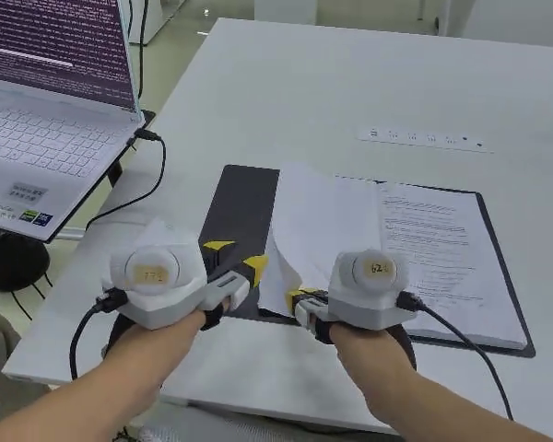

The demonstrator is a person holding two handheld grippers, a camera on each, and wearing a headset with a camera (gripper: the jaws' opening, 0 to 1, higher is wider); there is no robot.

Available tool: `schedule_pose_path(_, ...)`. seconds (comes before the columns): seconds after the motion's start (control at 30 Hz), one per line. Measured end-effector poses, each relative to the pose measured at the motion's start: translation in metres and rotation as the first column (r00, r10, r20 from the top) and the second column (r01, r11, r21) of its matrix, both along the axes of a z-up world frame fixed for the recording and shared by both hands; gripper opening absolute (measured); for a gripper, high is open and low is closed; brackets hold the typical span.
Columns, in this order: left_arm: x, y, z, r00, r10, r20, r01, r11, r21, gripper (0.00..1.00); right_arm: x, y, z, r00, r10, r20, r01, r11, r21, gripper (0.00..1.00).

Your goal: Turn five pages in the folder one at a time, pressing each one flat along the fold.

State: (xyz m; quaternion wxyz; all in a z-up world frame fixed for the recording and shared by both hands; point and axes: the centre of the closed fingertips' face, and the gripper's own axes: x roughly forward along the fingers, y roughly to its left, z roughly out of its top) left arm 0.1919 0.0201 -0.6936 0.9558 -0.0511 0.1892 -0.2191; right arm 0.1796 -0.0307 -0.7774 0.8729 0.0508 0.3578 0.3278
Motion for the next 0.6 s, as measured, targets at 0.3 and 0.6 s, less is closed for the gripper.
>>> schedule_pose_path(0.3, 0.000, 0.003, -0.015, 0.999, 0.009, -0.045, -0.009, 1.000, 0.007, 0.26, -0.002, 0.002, -0.014, 0.999, 0.000, -0.032, -0.001, 1.000, -0.024, 0.00)
schedule_pose_path(0.6, -0.001, -0.005, -0.034, 0.995, -0.011, -0.098, 0.014, 1.000, 0.028, 0.25, -0.013, 0.008, -0.008, 0.999, 0.050, -0.017, -0.050, 0.999, 0.005, 0.06)
